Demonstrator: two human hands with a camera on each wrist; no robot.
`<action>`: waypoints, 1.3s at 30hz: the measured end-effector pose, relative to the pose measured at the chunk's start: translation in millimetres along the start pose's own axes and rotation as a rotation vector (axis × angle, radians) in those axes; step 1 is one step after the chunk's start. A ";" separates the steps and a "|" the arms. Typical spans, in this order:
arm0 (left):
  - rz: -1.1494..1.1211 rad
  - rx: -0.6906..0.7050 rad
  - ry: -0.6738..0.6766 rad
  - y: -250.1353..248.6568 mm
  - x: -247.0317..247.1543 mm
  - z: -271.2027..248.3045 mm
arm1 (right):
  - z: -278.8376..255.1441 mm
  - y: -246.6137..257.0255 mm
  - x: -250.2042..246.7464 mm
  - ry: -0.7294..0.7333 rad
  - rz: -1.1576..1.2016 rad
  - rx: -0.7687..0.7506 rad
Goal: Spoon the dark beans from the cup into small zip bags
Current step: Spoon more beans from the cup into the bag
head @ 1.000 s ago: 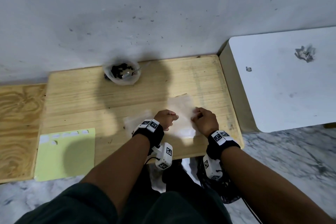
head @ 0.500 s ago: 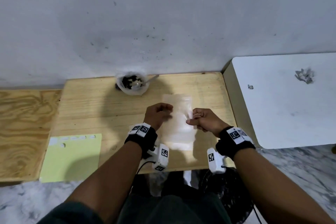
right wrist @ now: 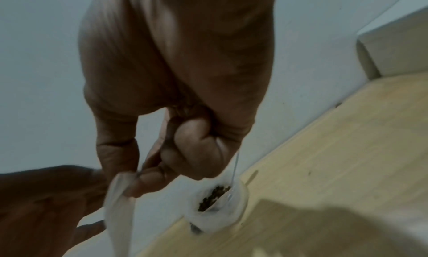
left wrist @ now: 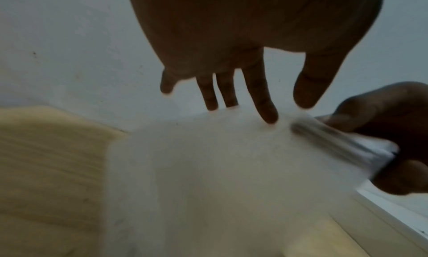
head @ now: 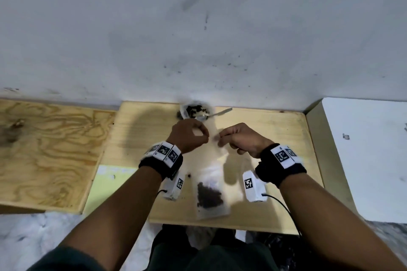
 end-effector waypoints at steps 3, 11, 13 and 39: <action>0.080 0.005 -0.226 26.8 -24.2 0.1 | 14.6 12.5 27.2 -0.018 0.072 -0.003; -0.094 -0.068 -0.216 85.3 -76.7 22.9 | 48.6 47.9 92.9 0.007 0.104 -0.032; -0.100 -0.067 -0.175 95.8 -87.9 29.6 | 55.9 54.2 103.1 -0.013 0.131 -0.018; -0.030 0.266 -0.022 62.0 -74.2 62.3 | 91.7 72.9 83.6 -0.135 -0.219 -0.388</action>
Point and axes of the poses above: each hand's wrist, its own z-axis towards the middle knuckle, its own x-axis out of the palm, y = z × x, the point moved 6 cm from there along z, towards the middle knuckle, and after that the axes turned 4 degrees about -x, right-handed, at the moved point
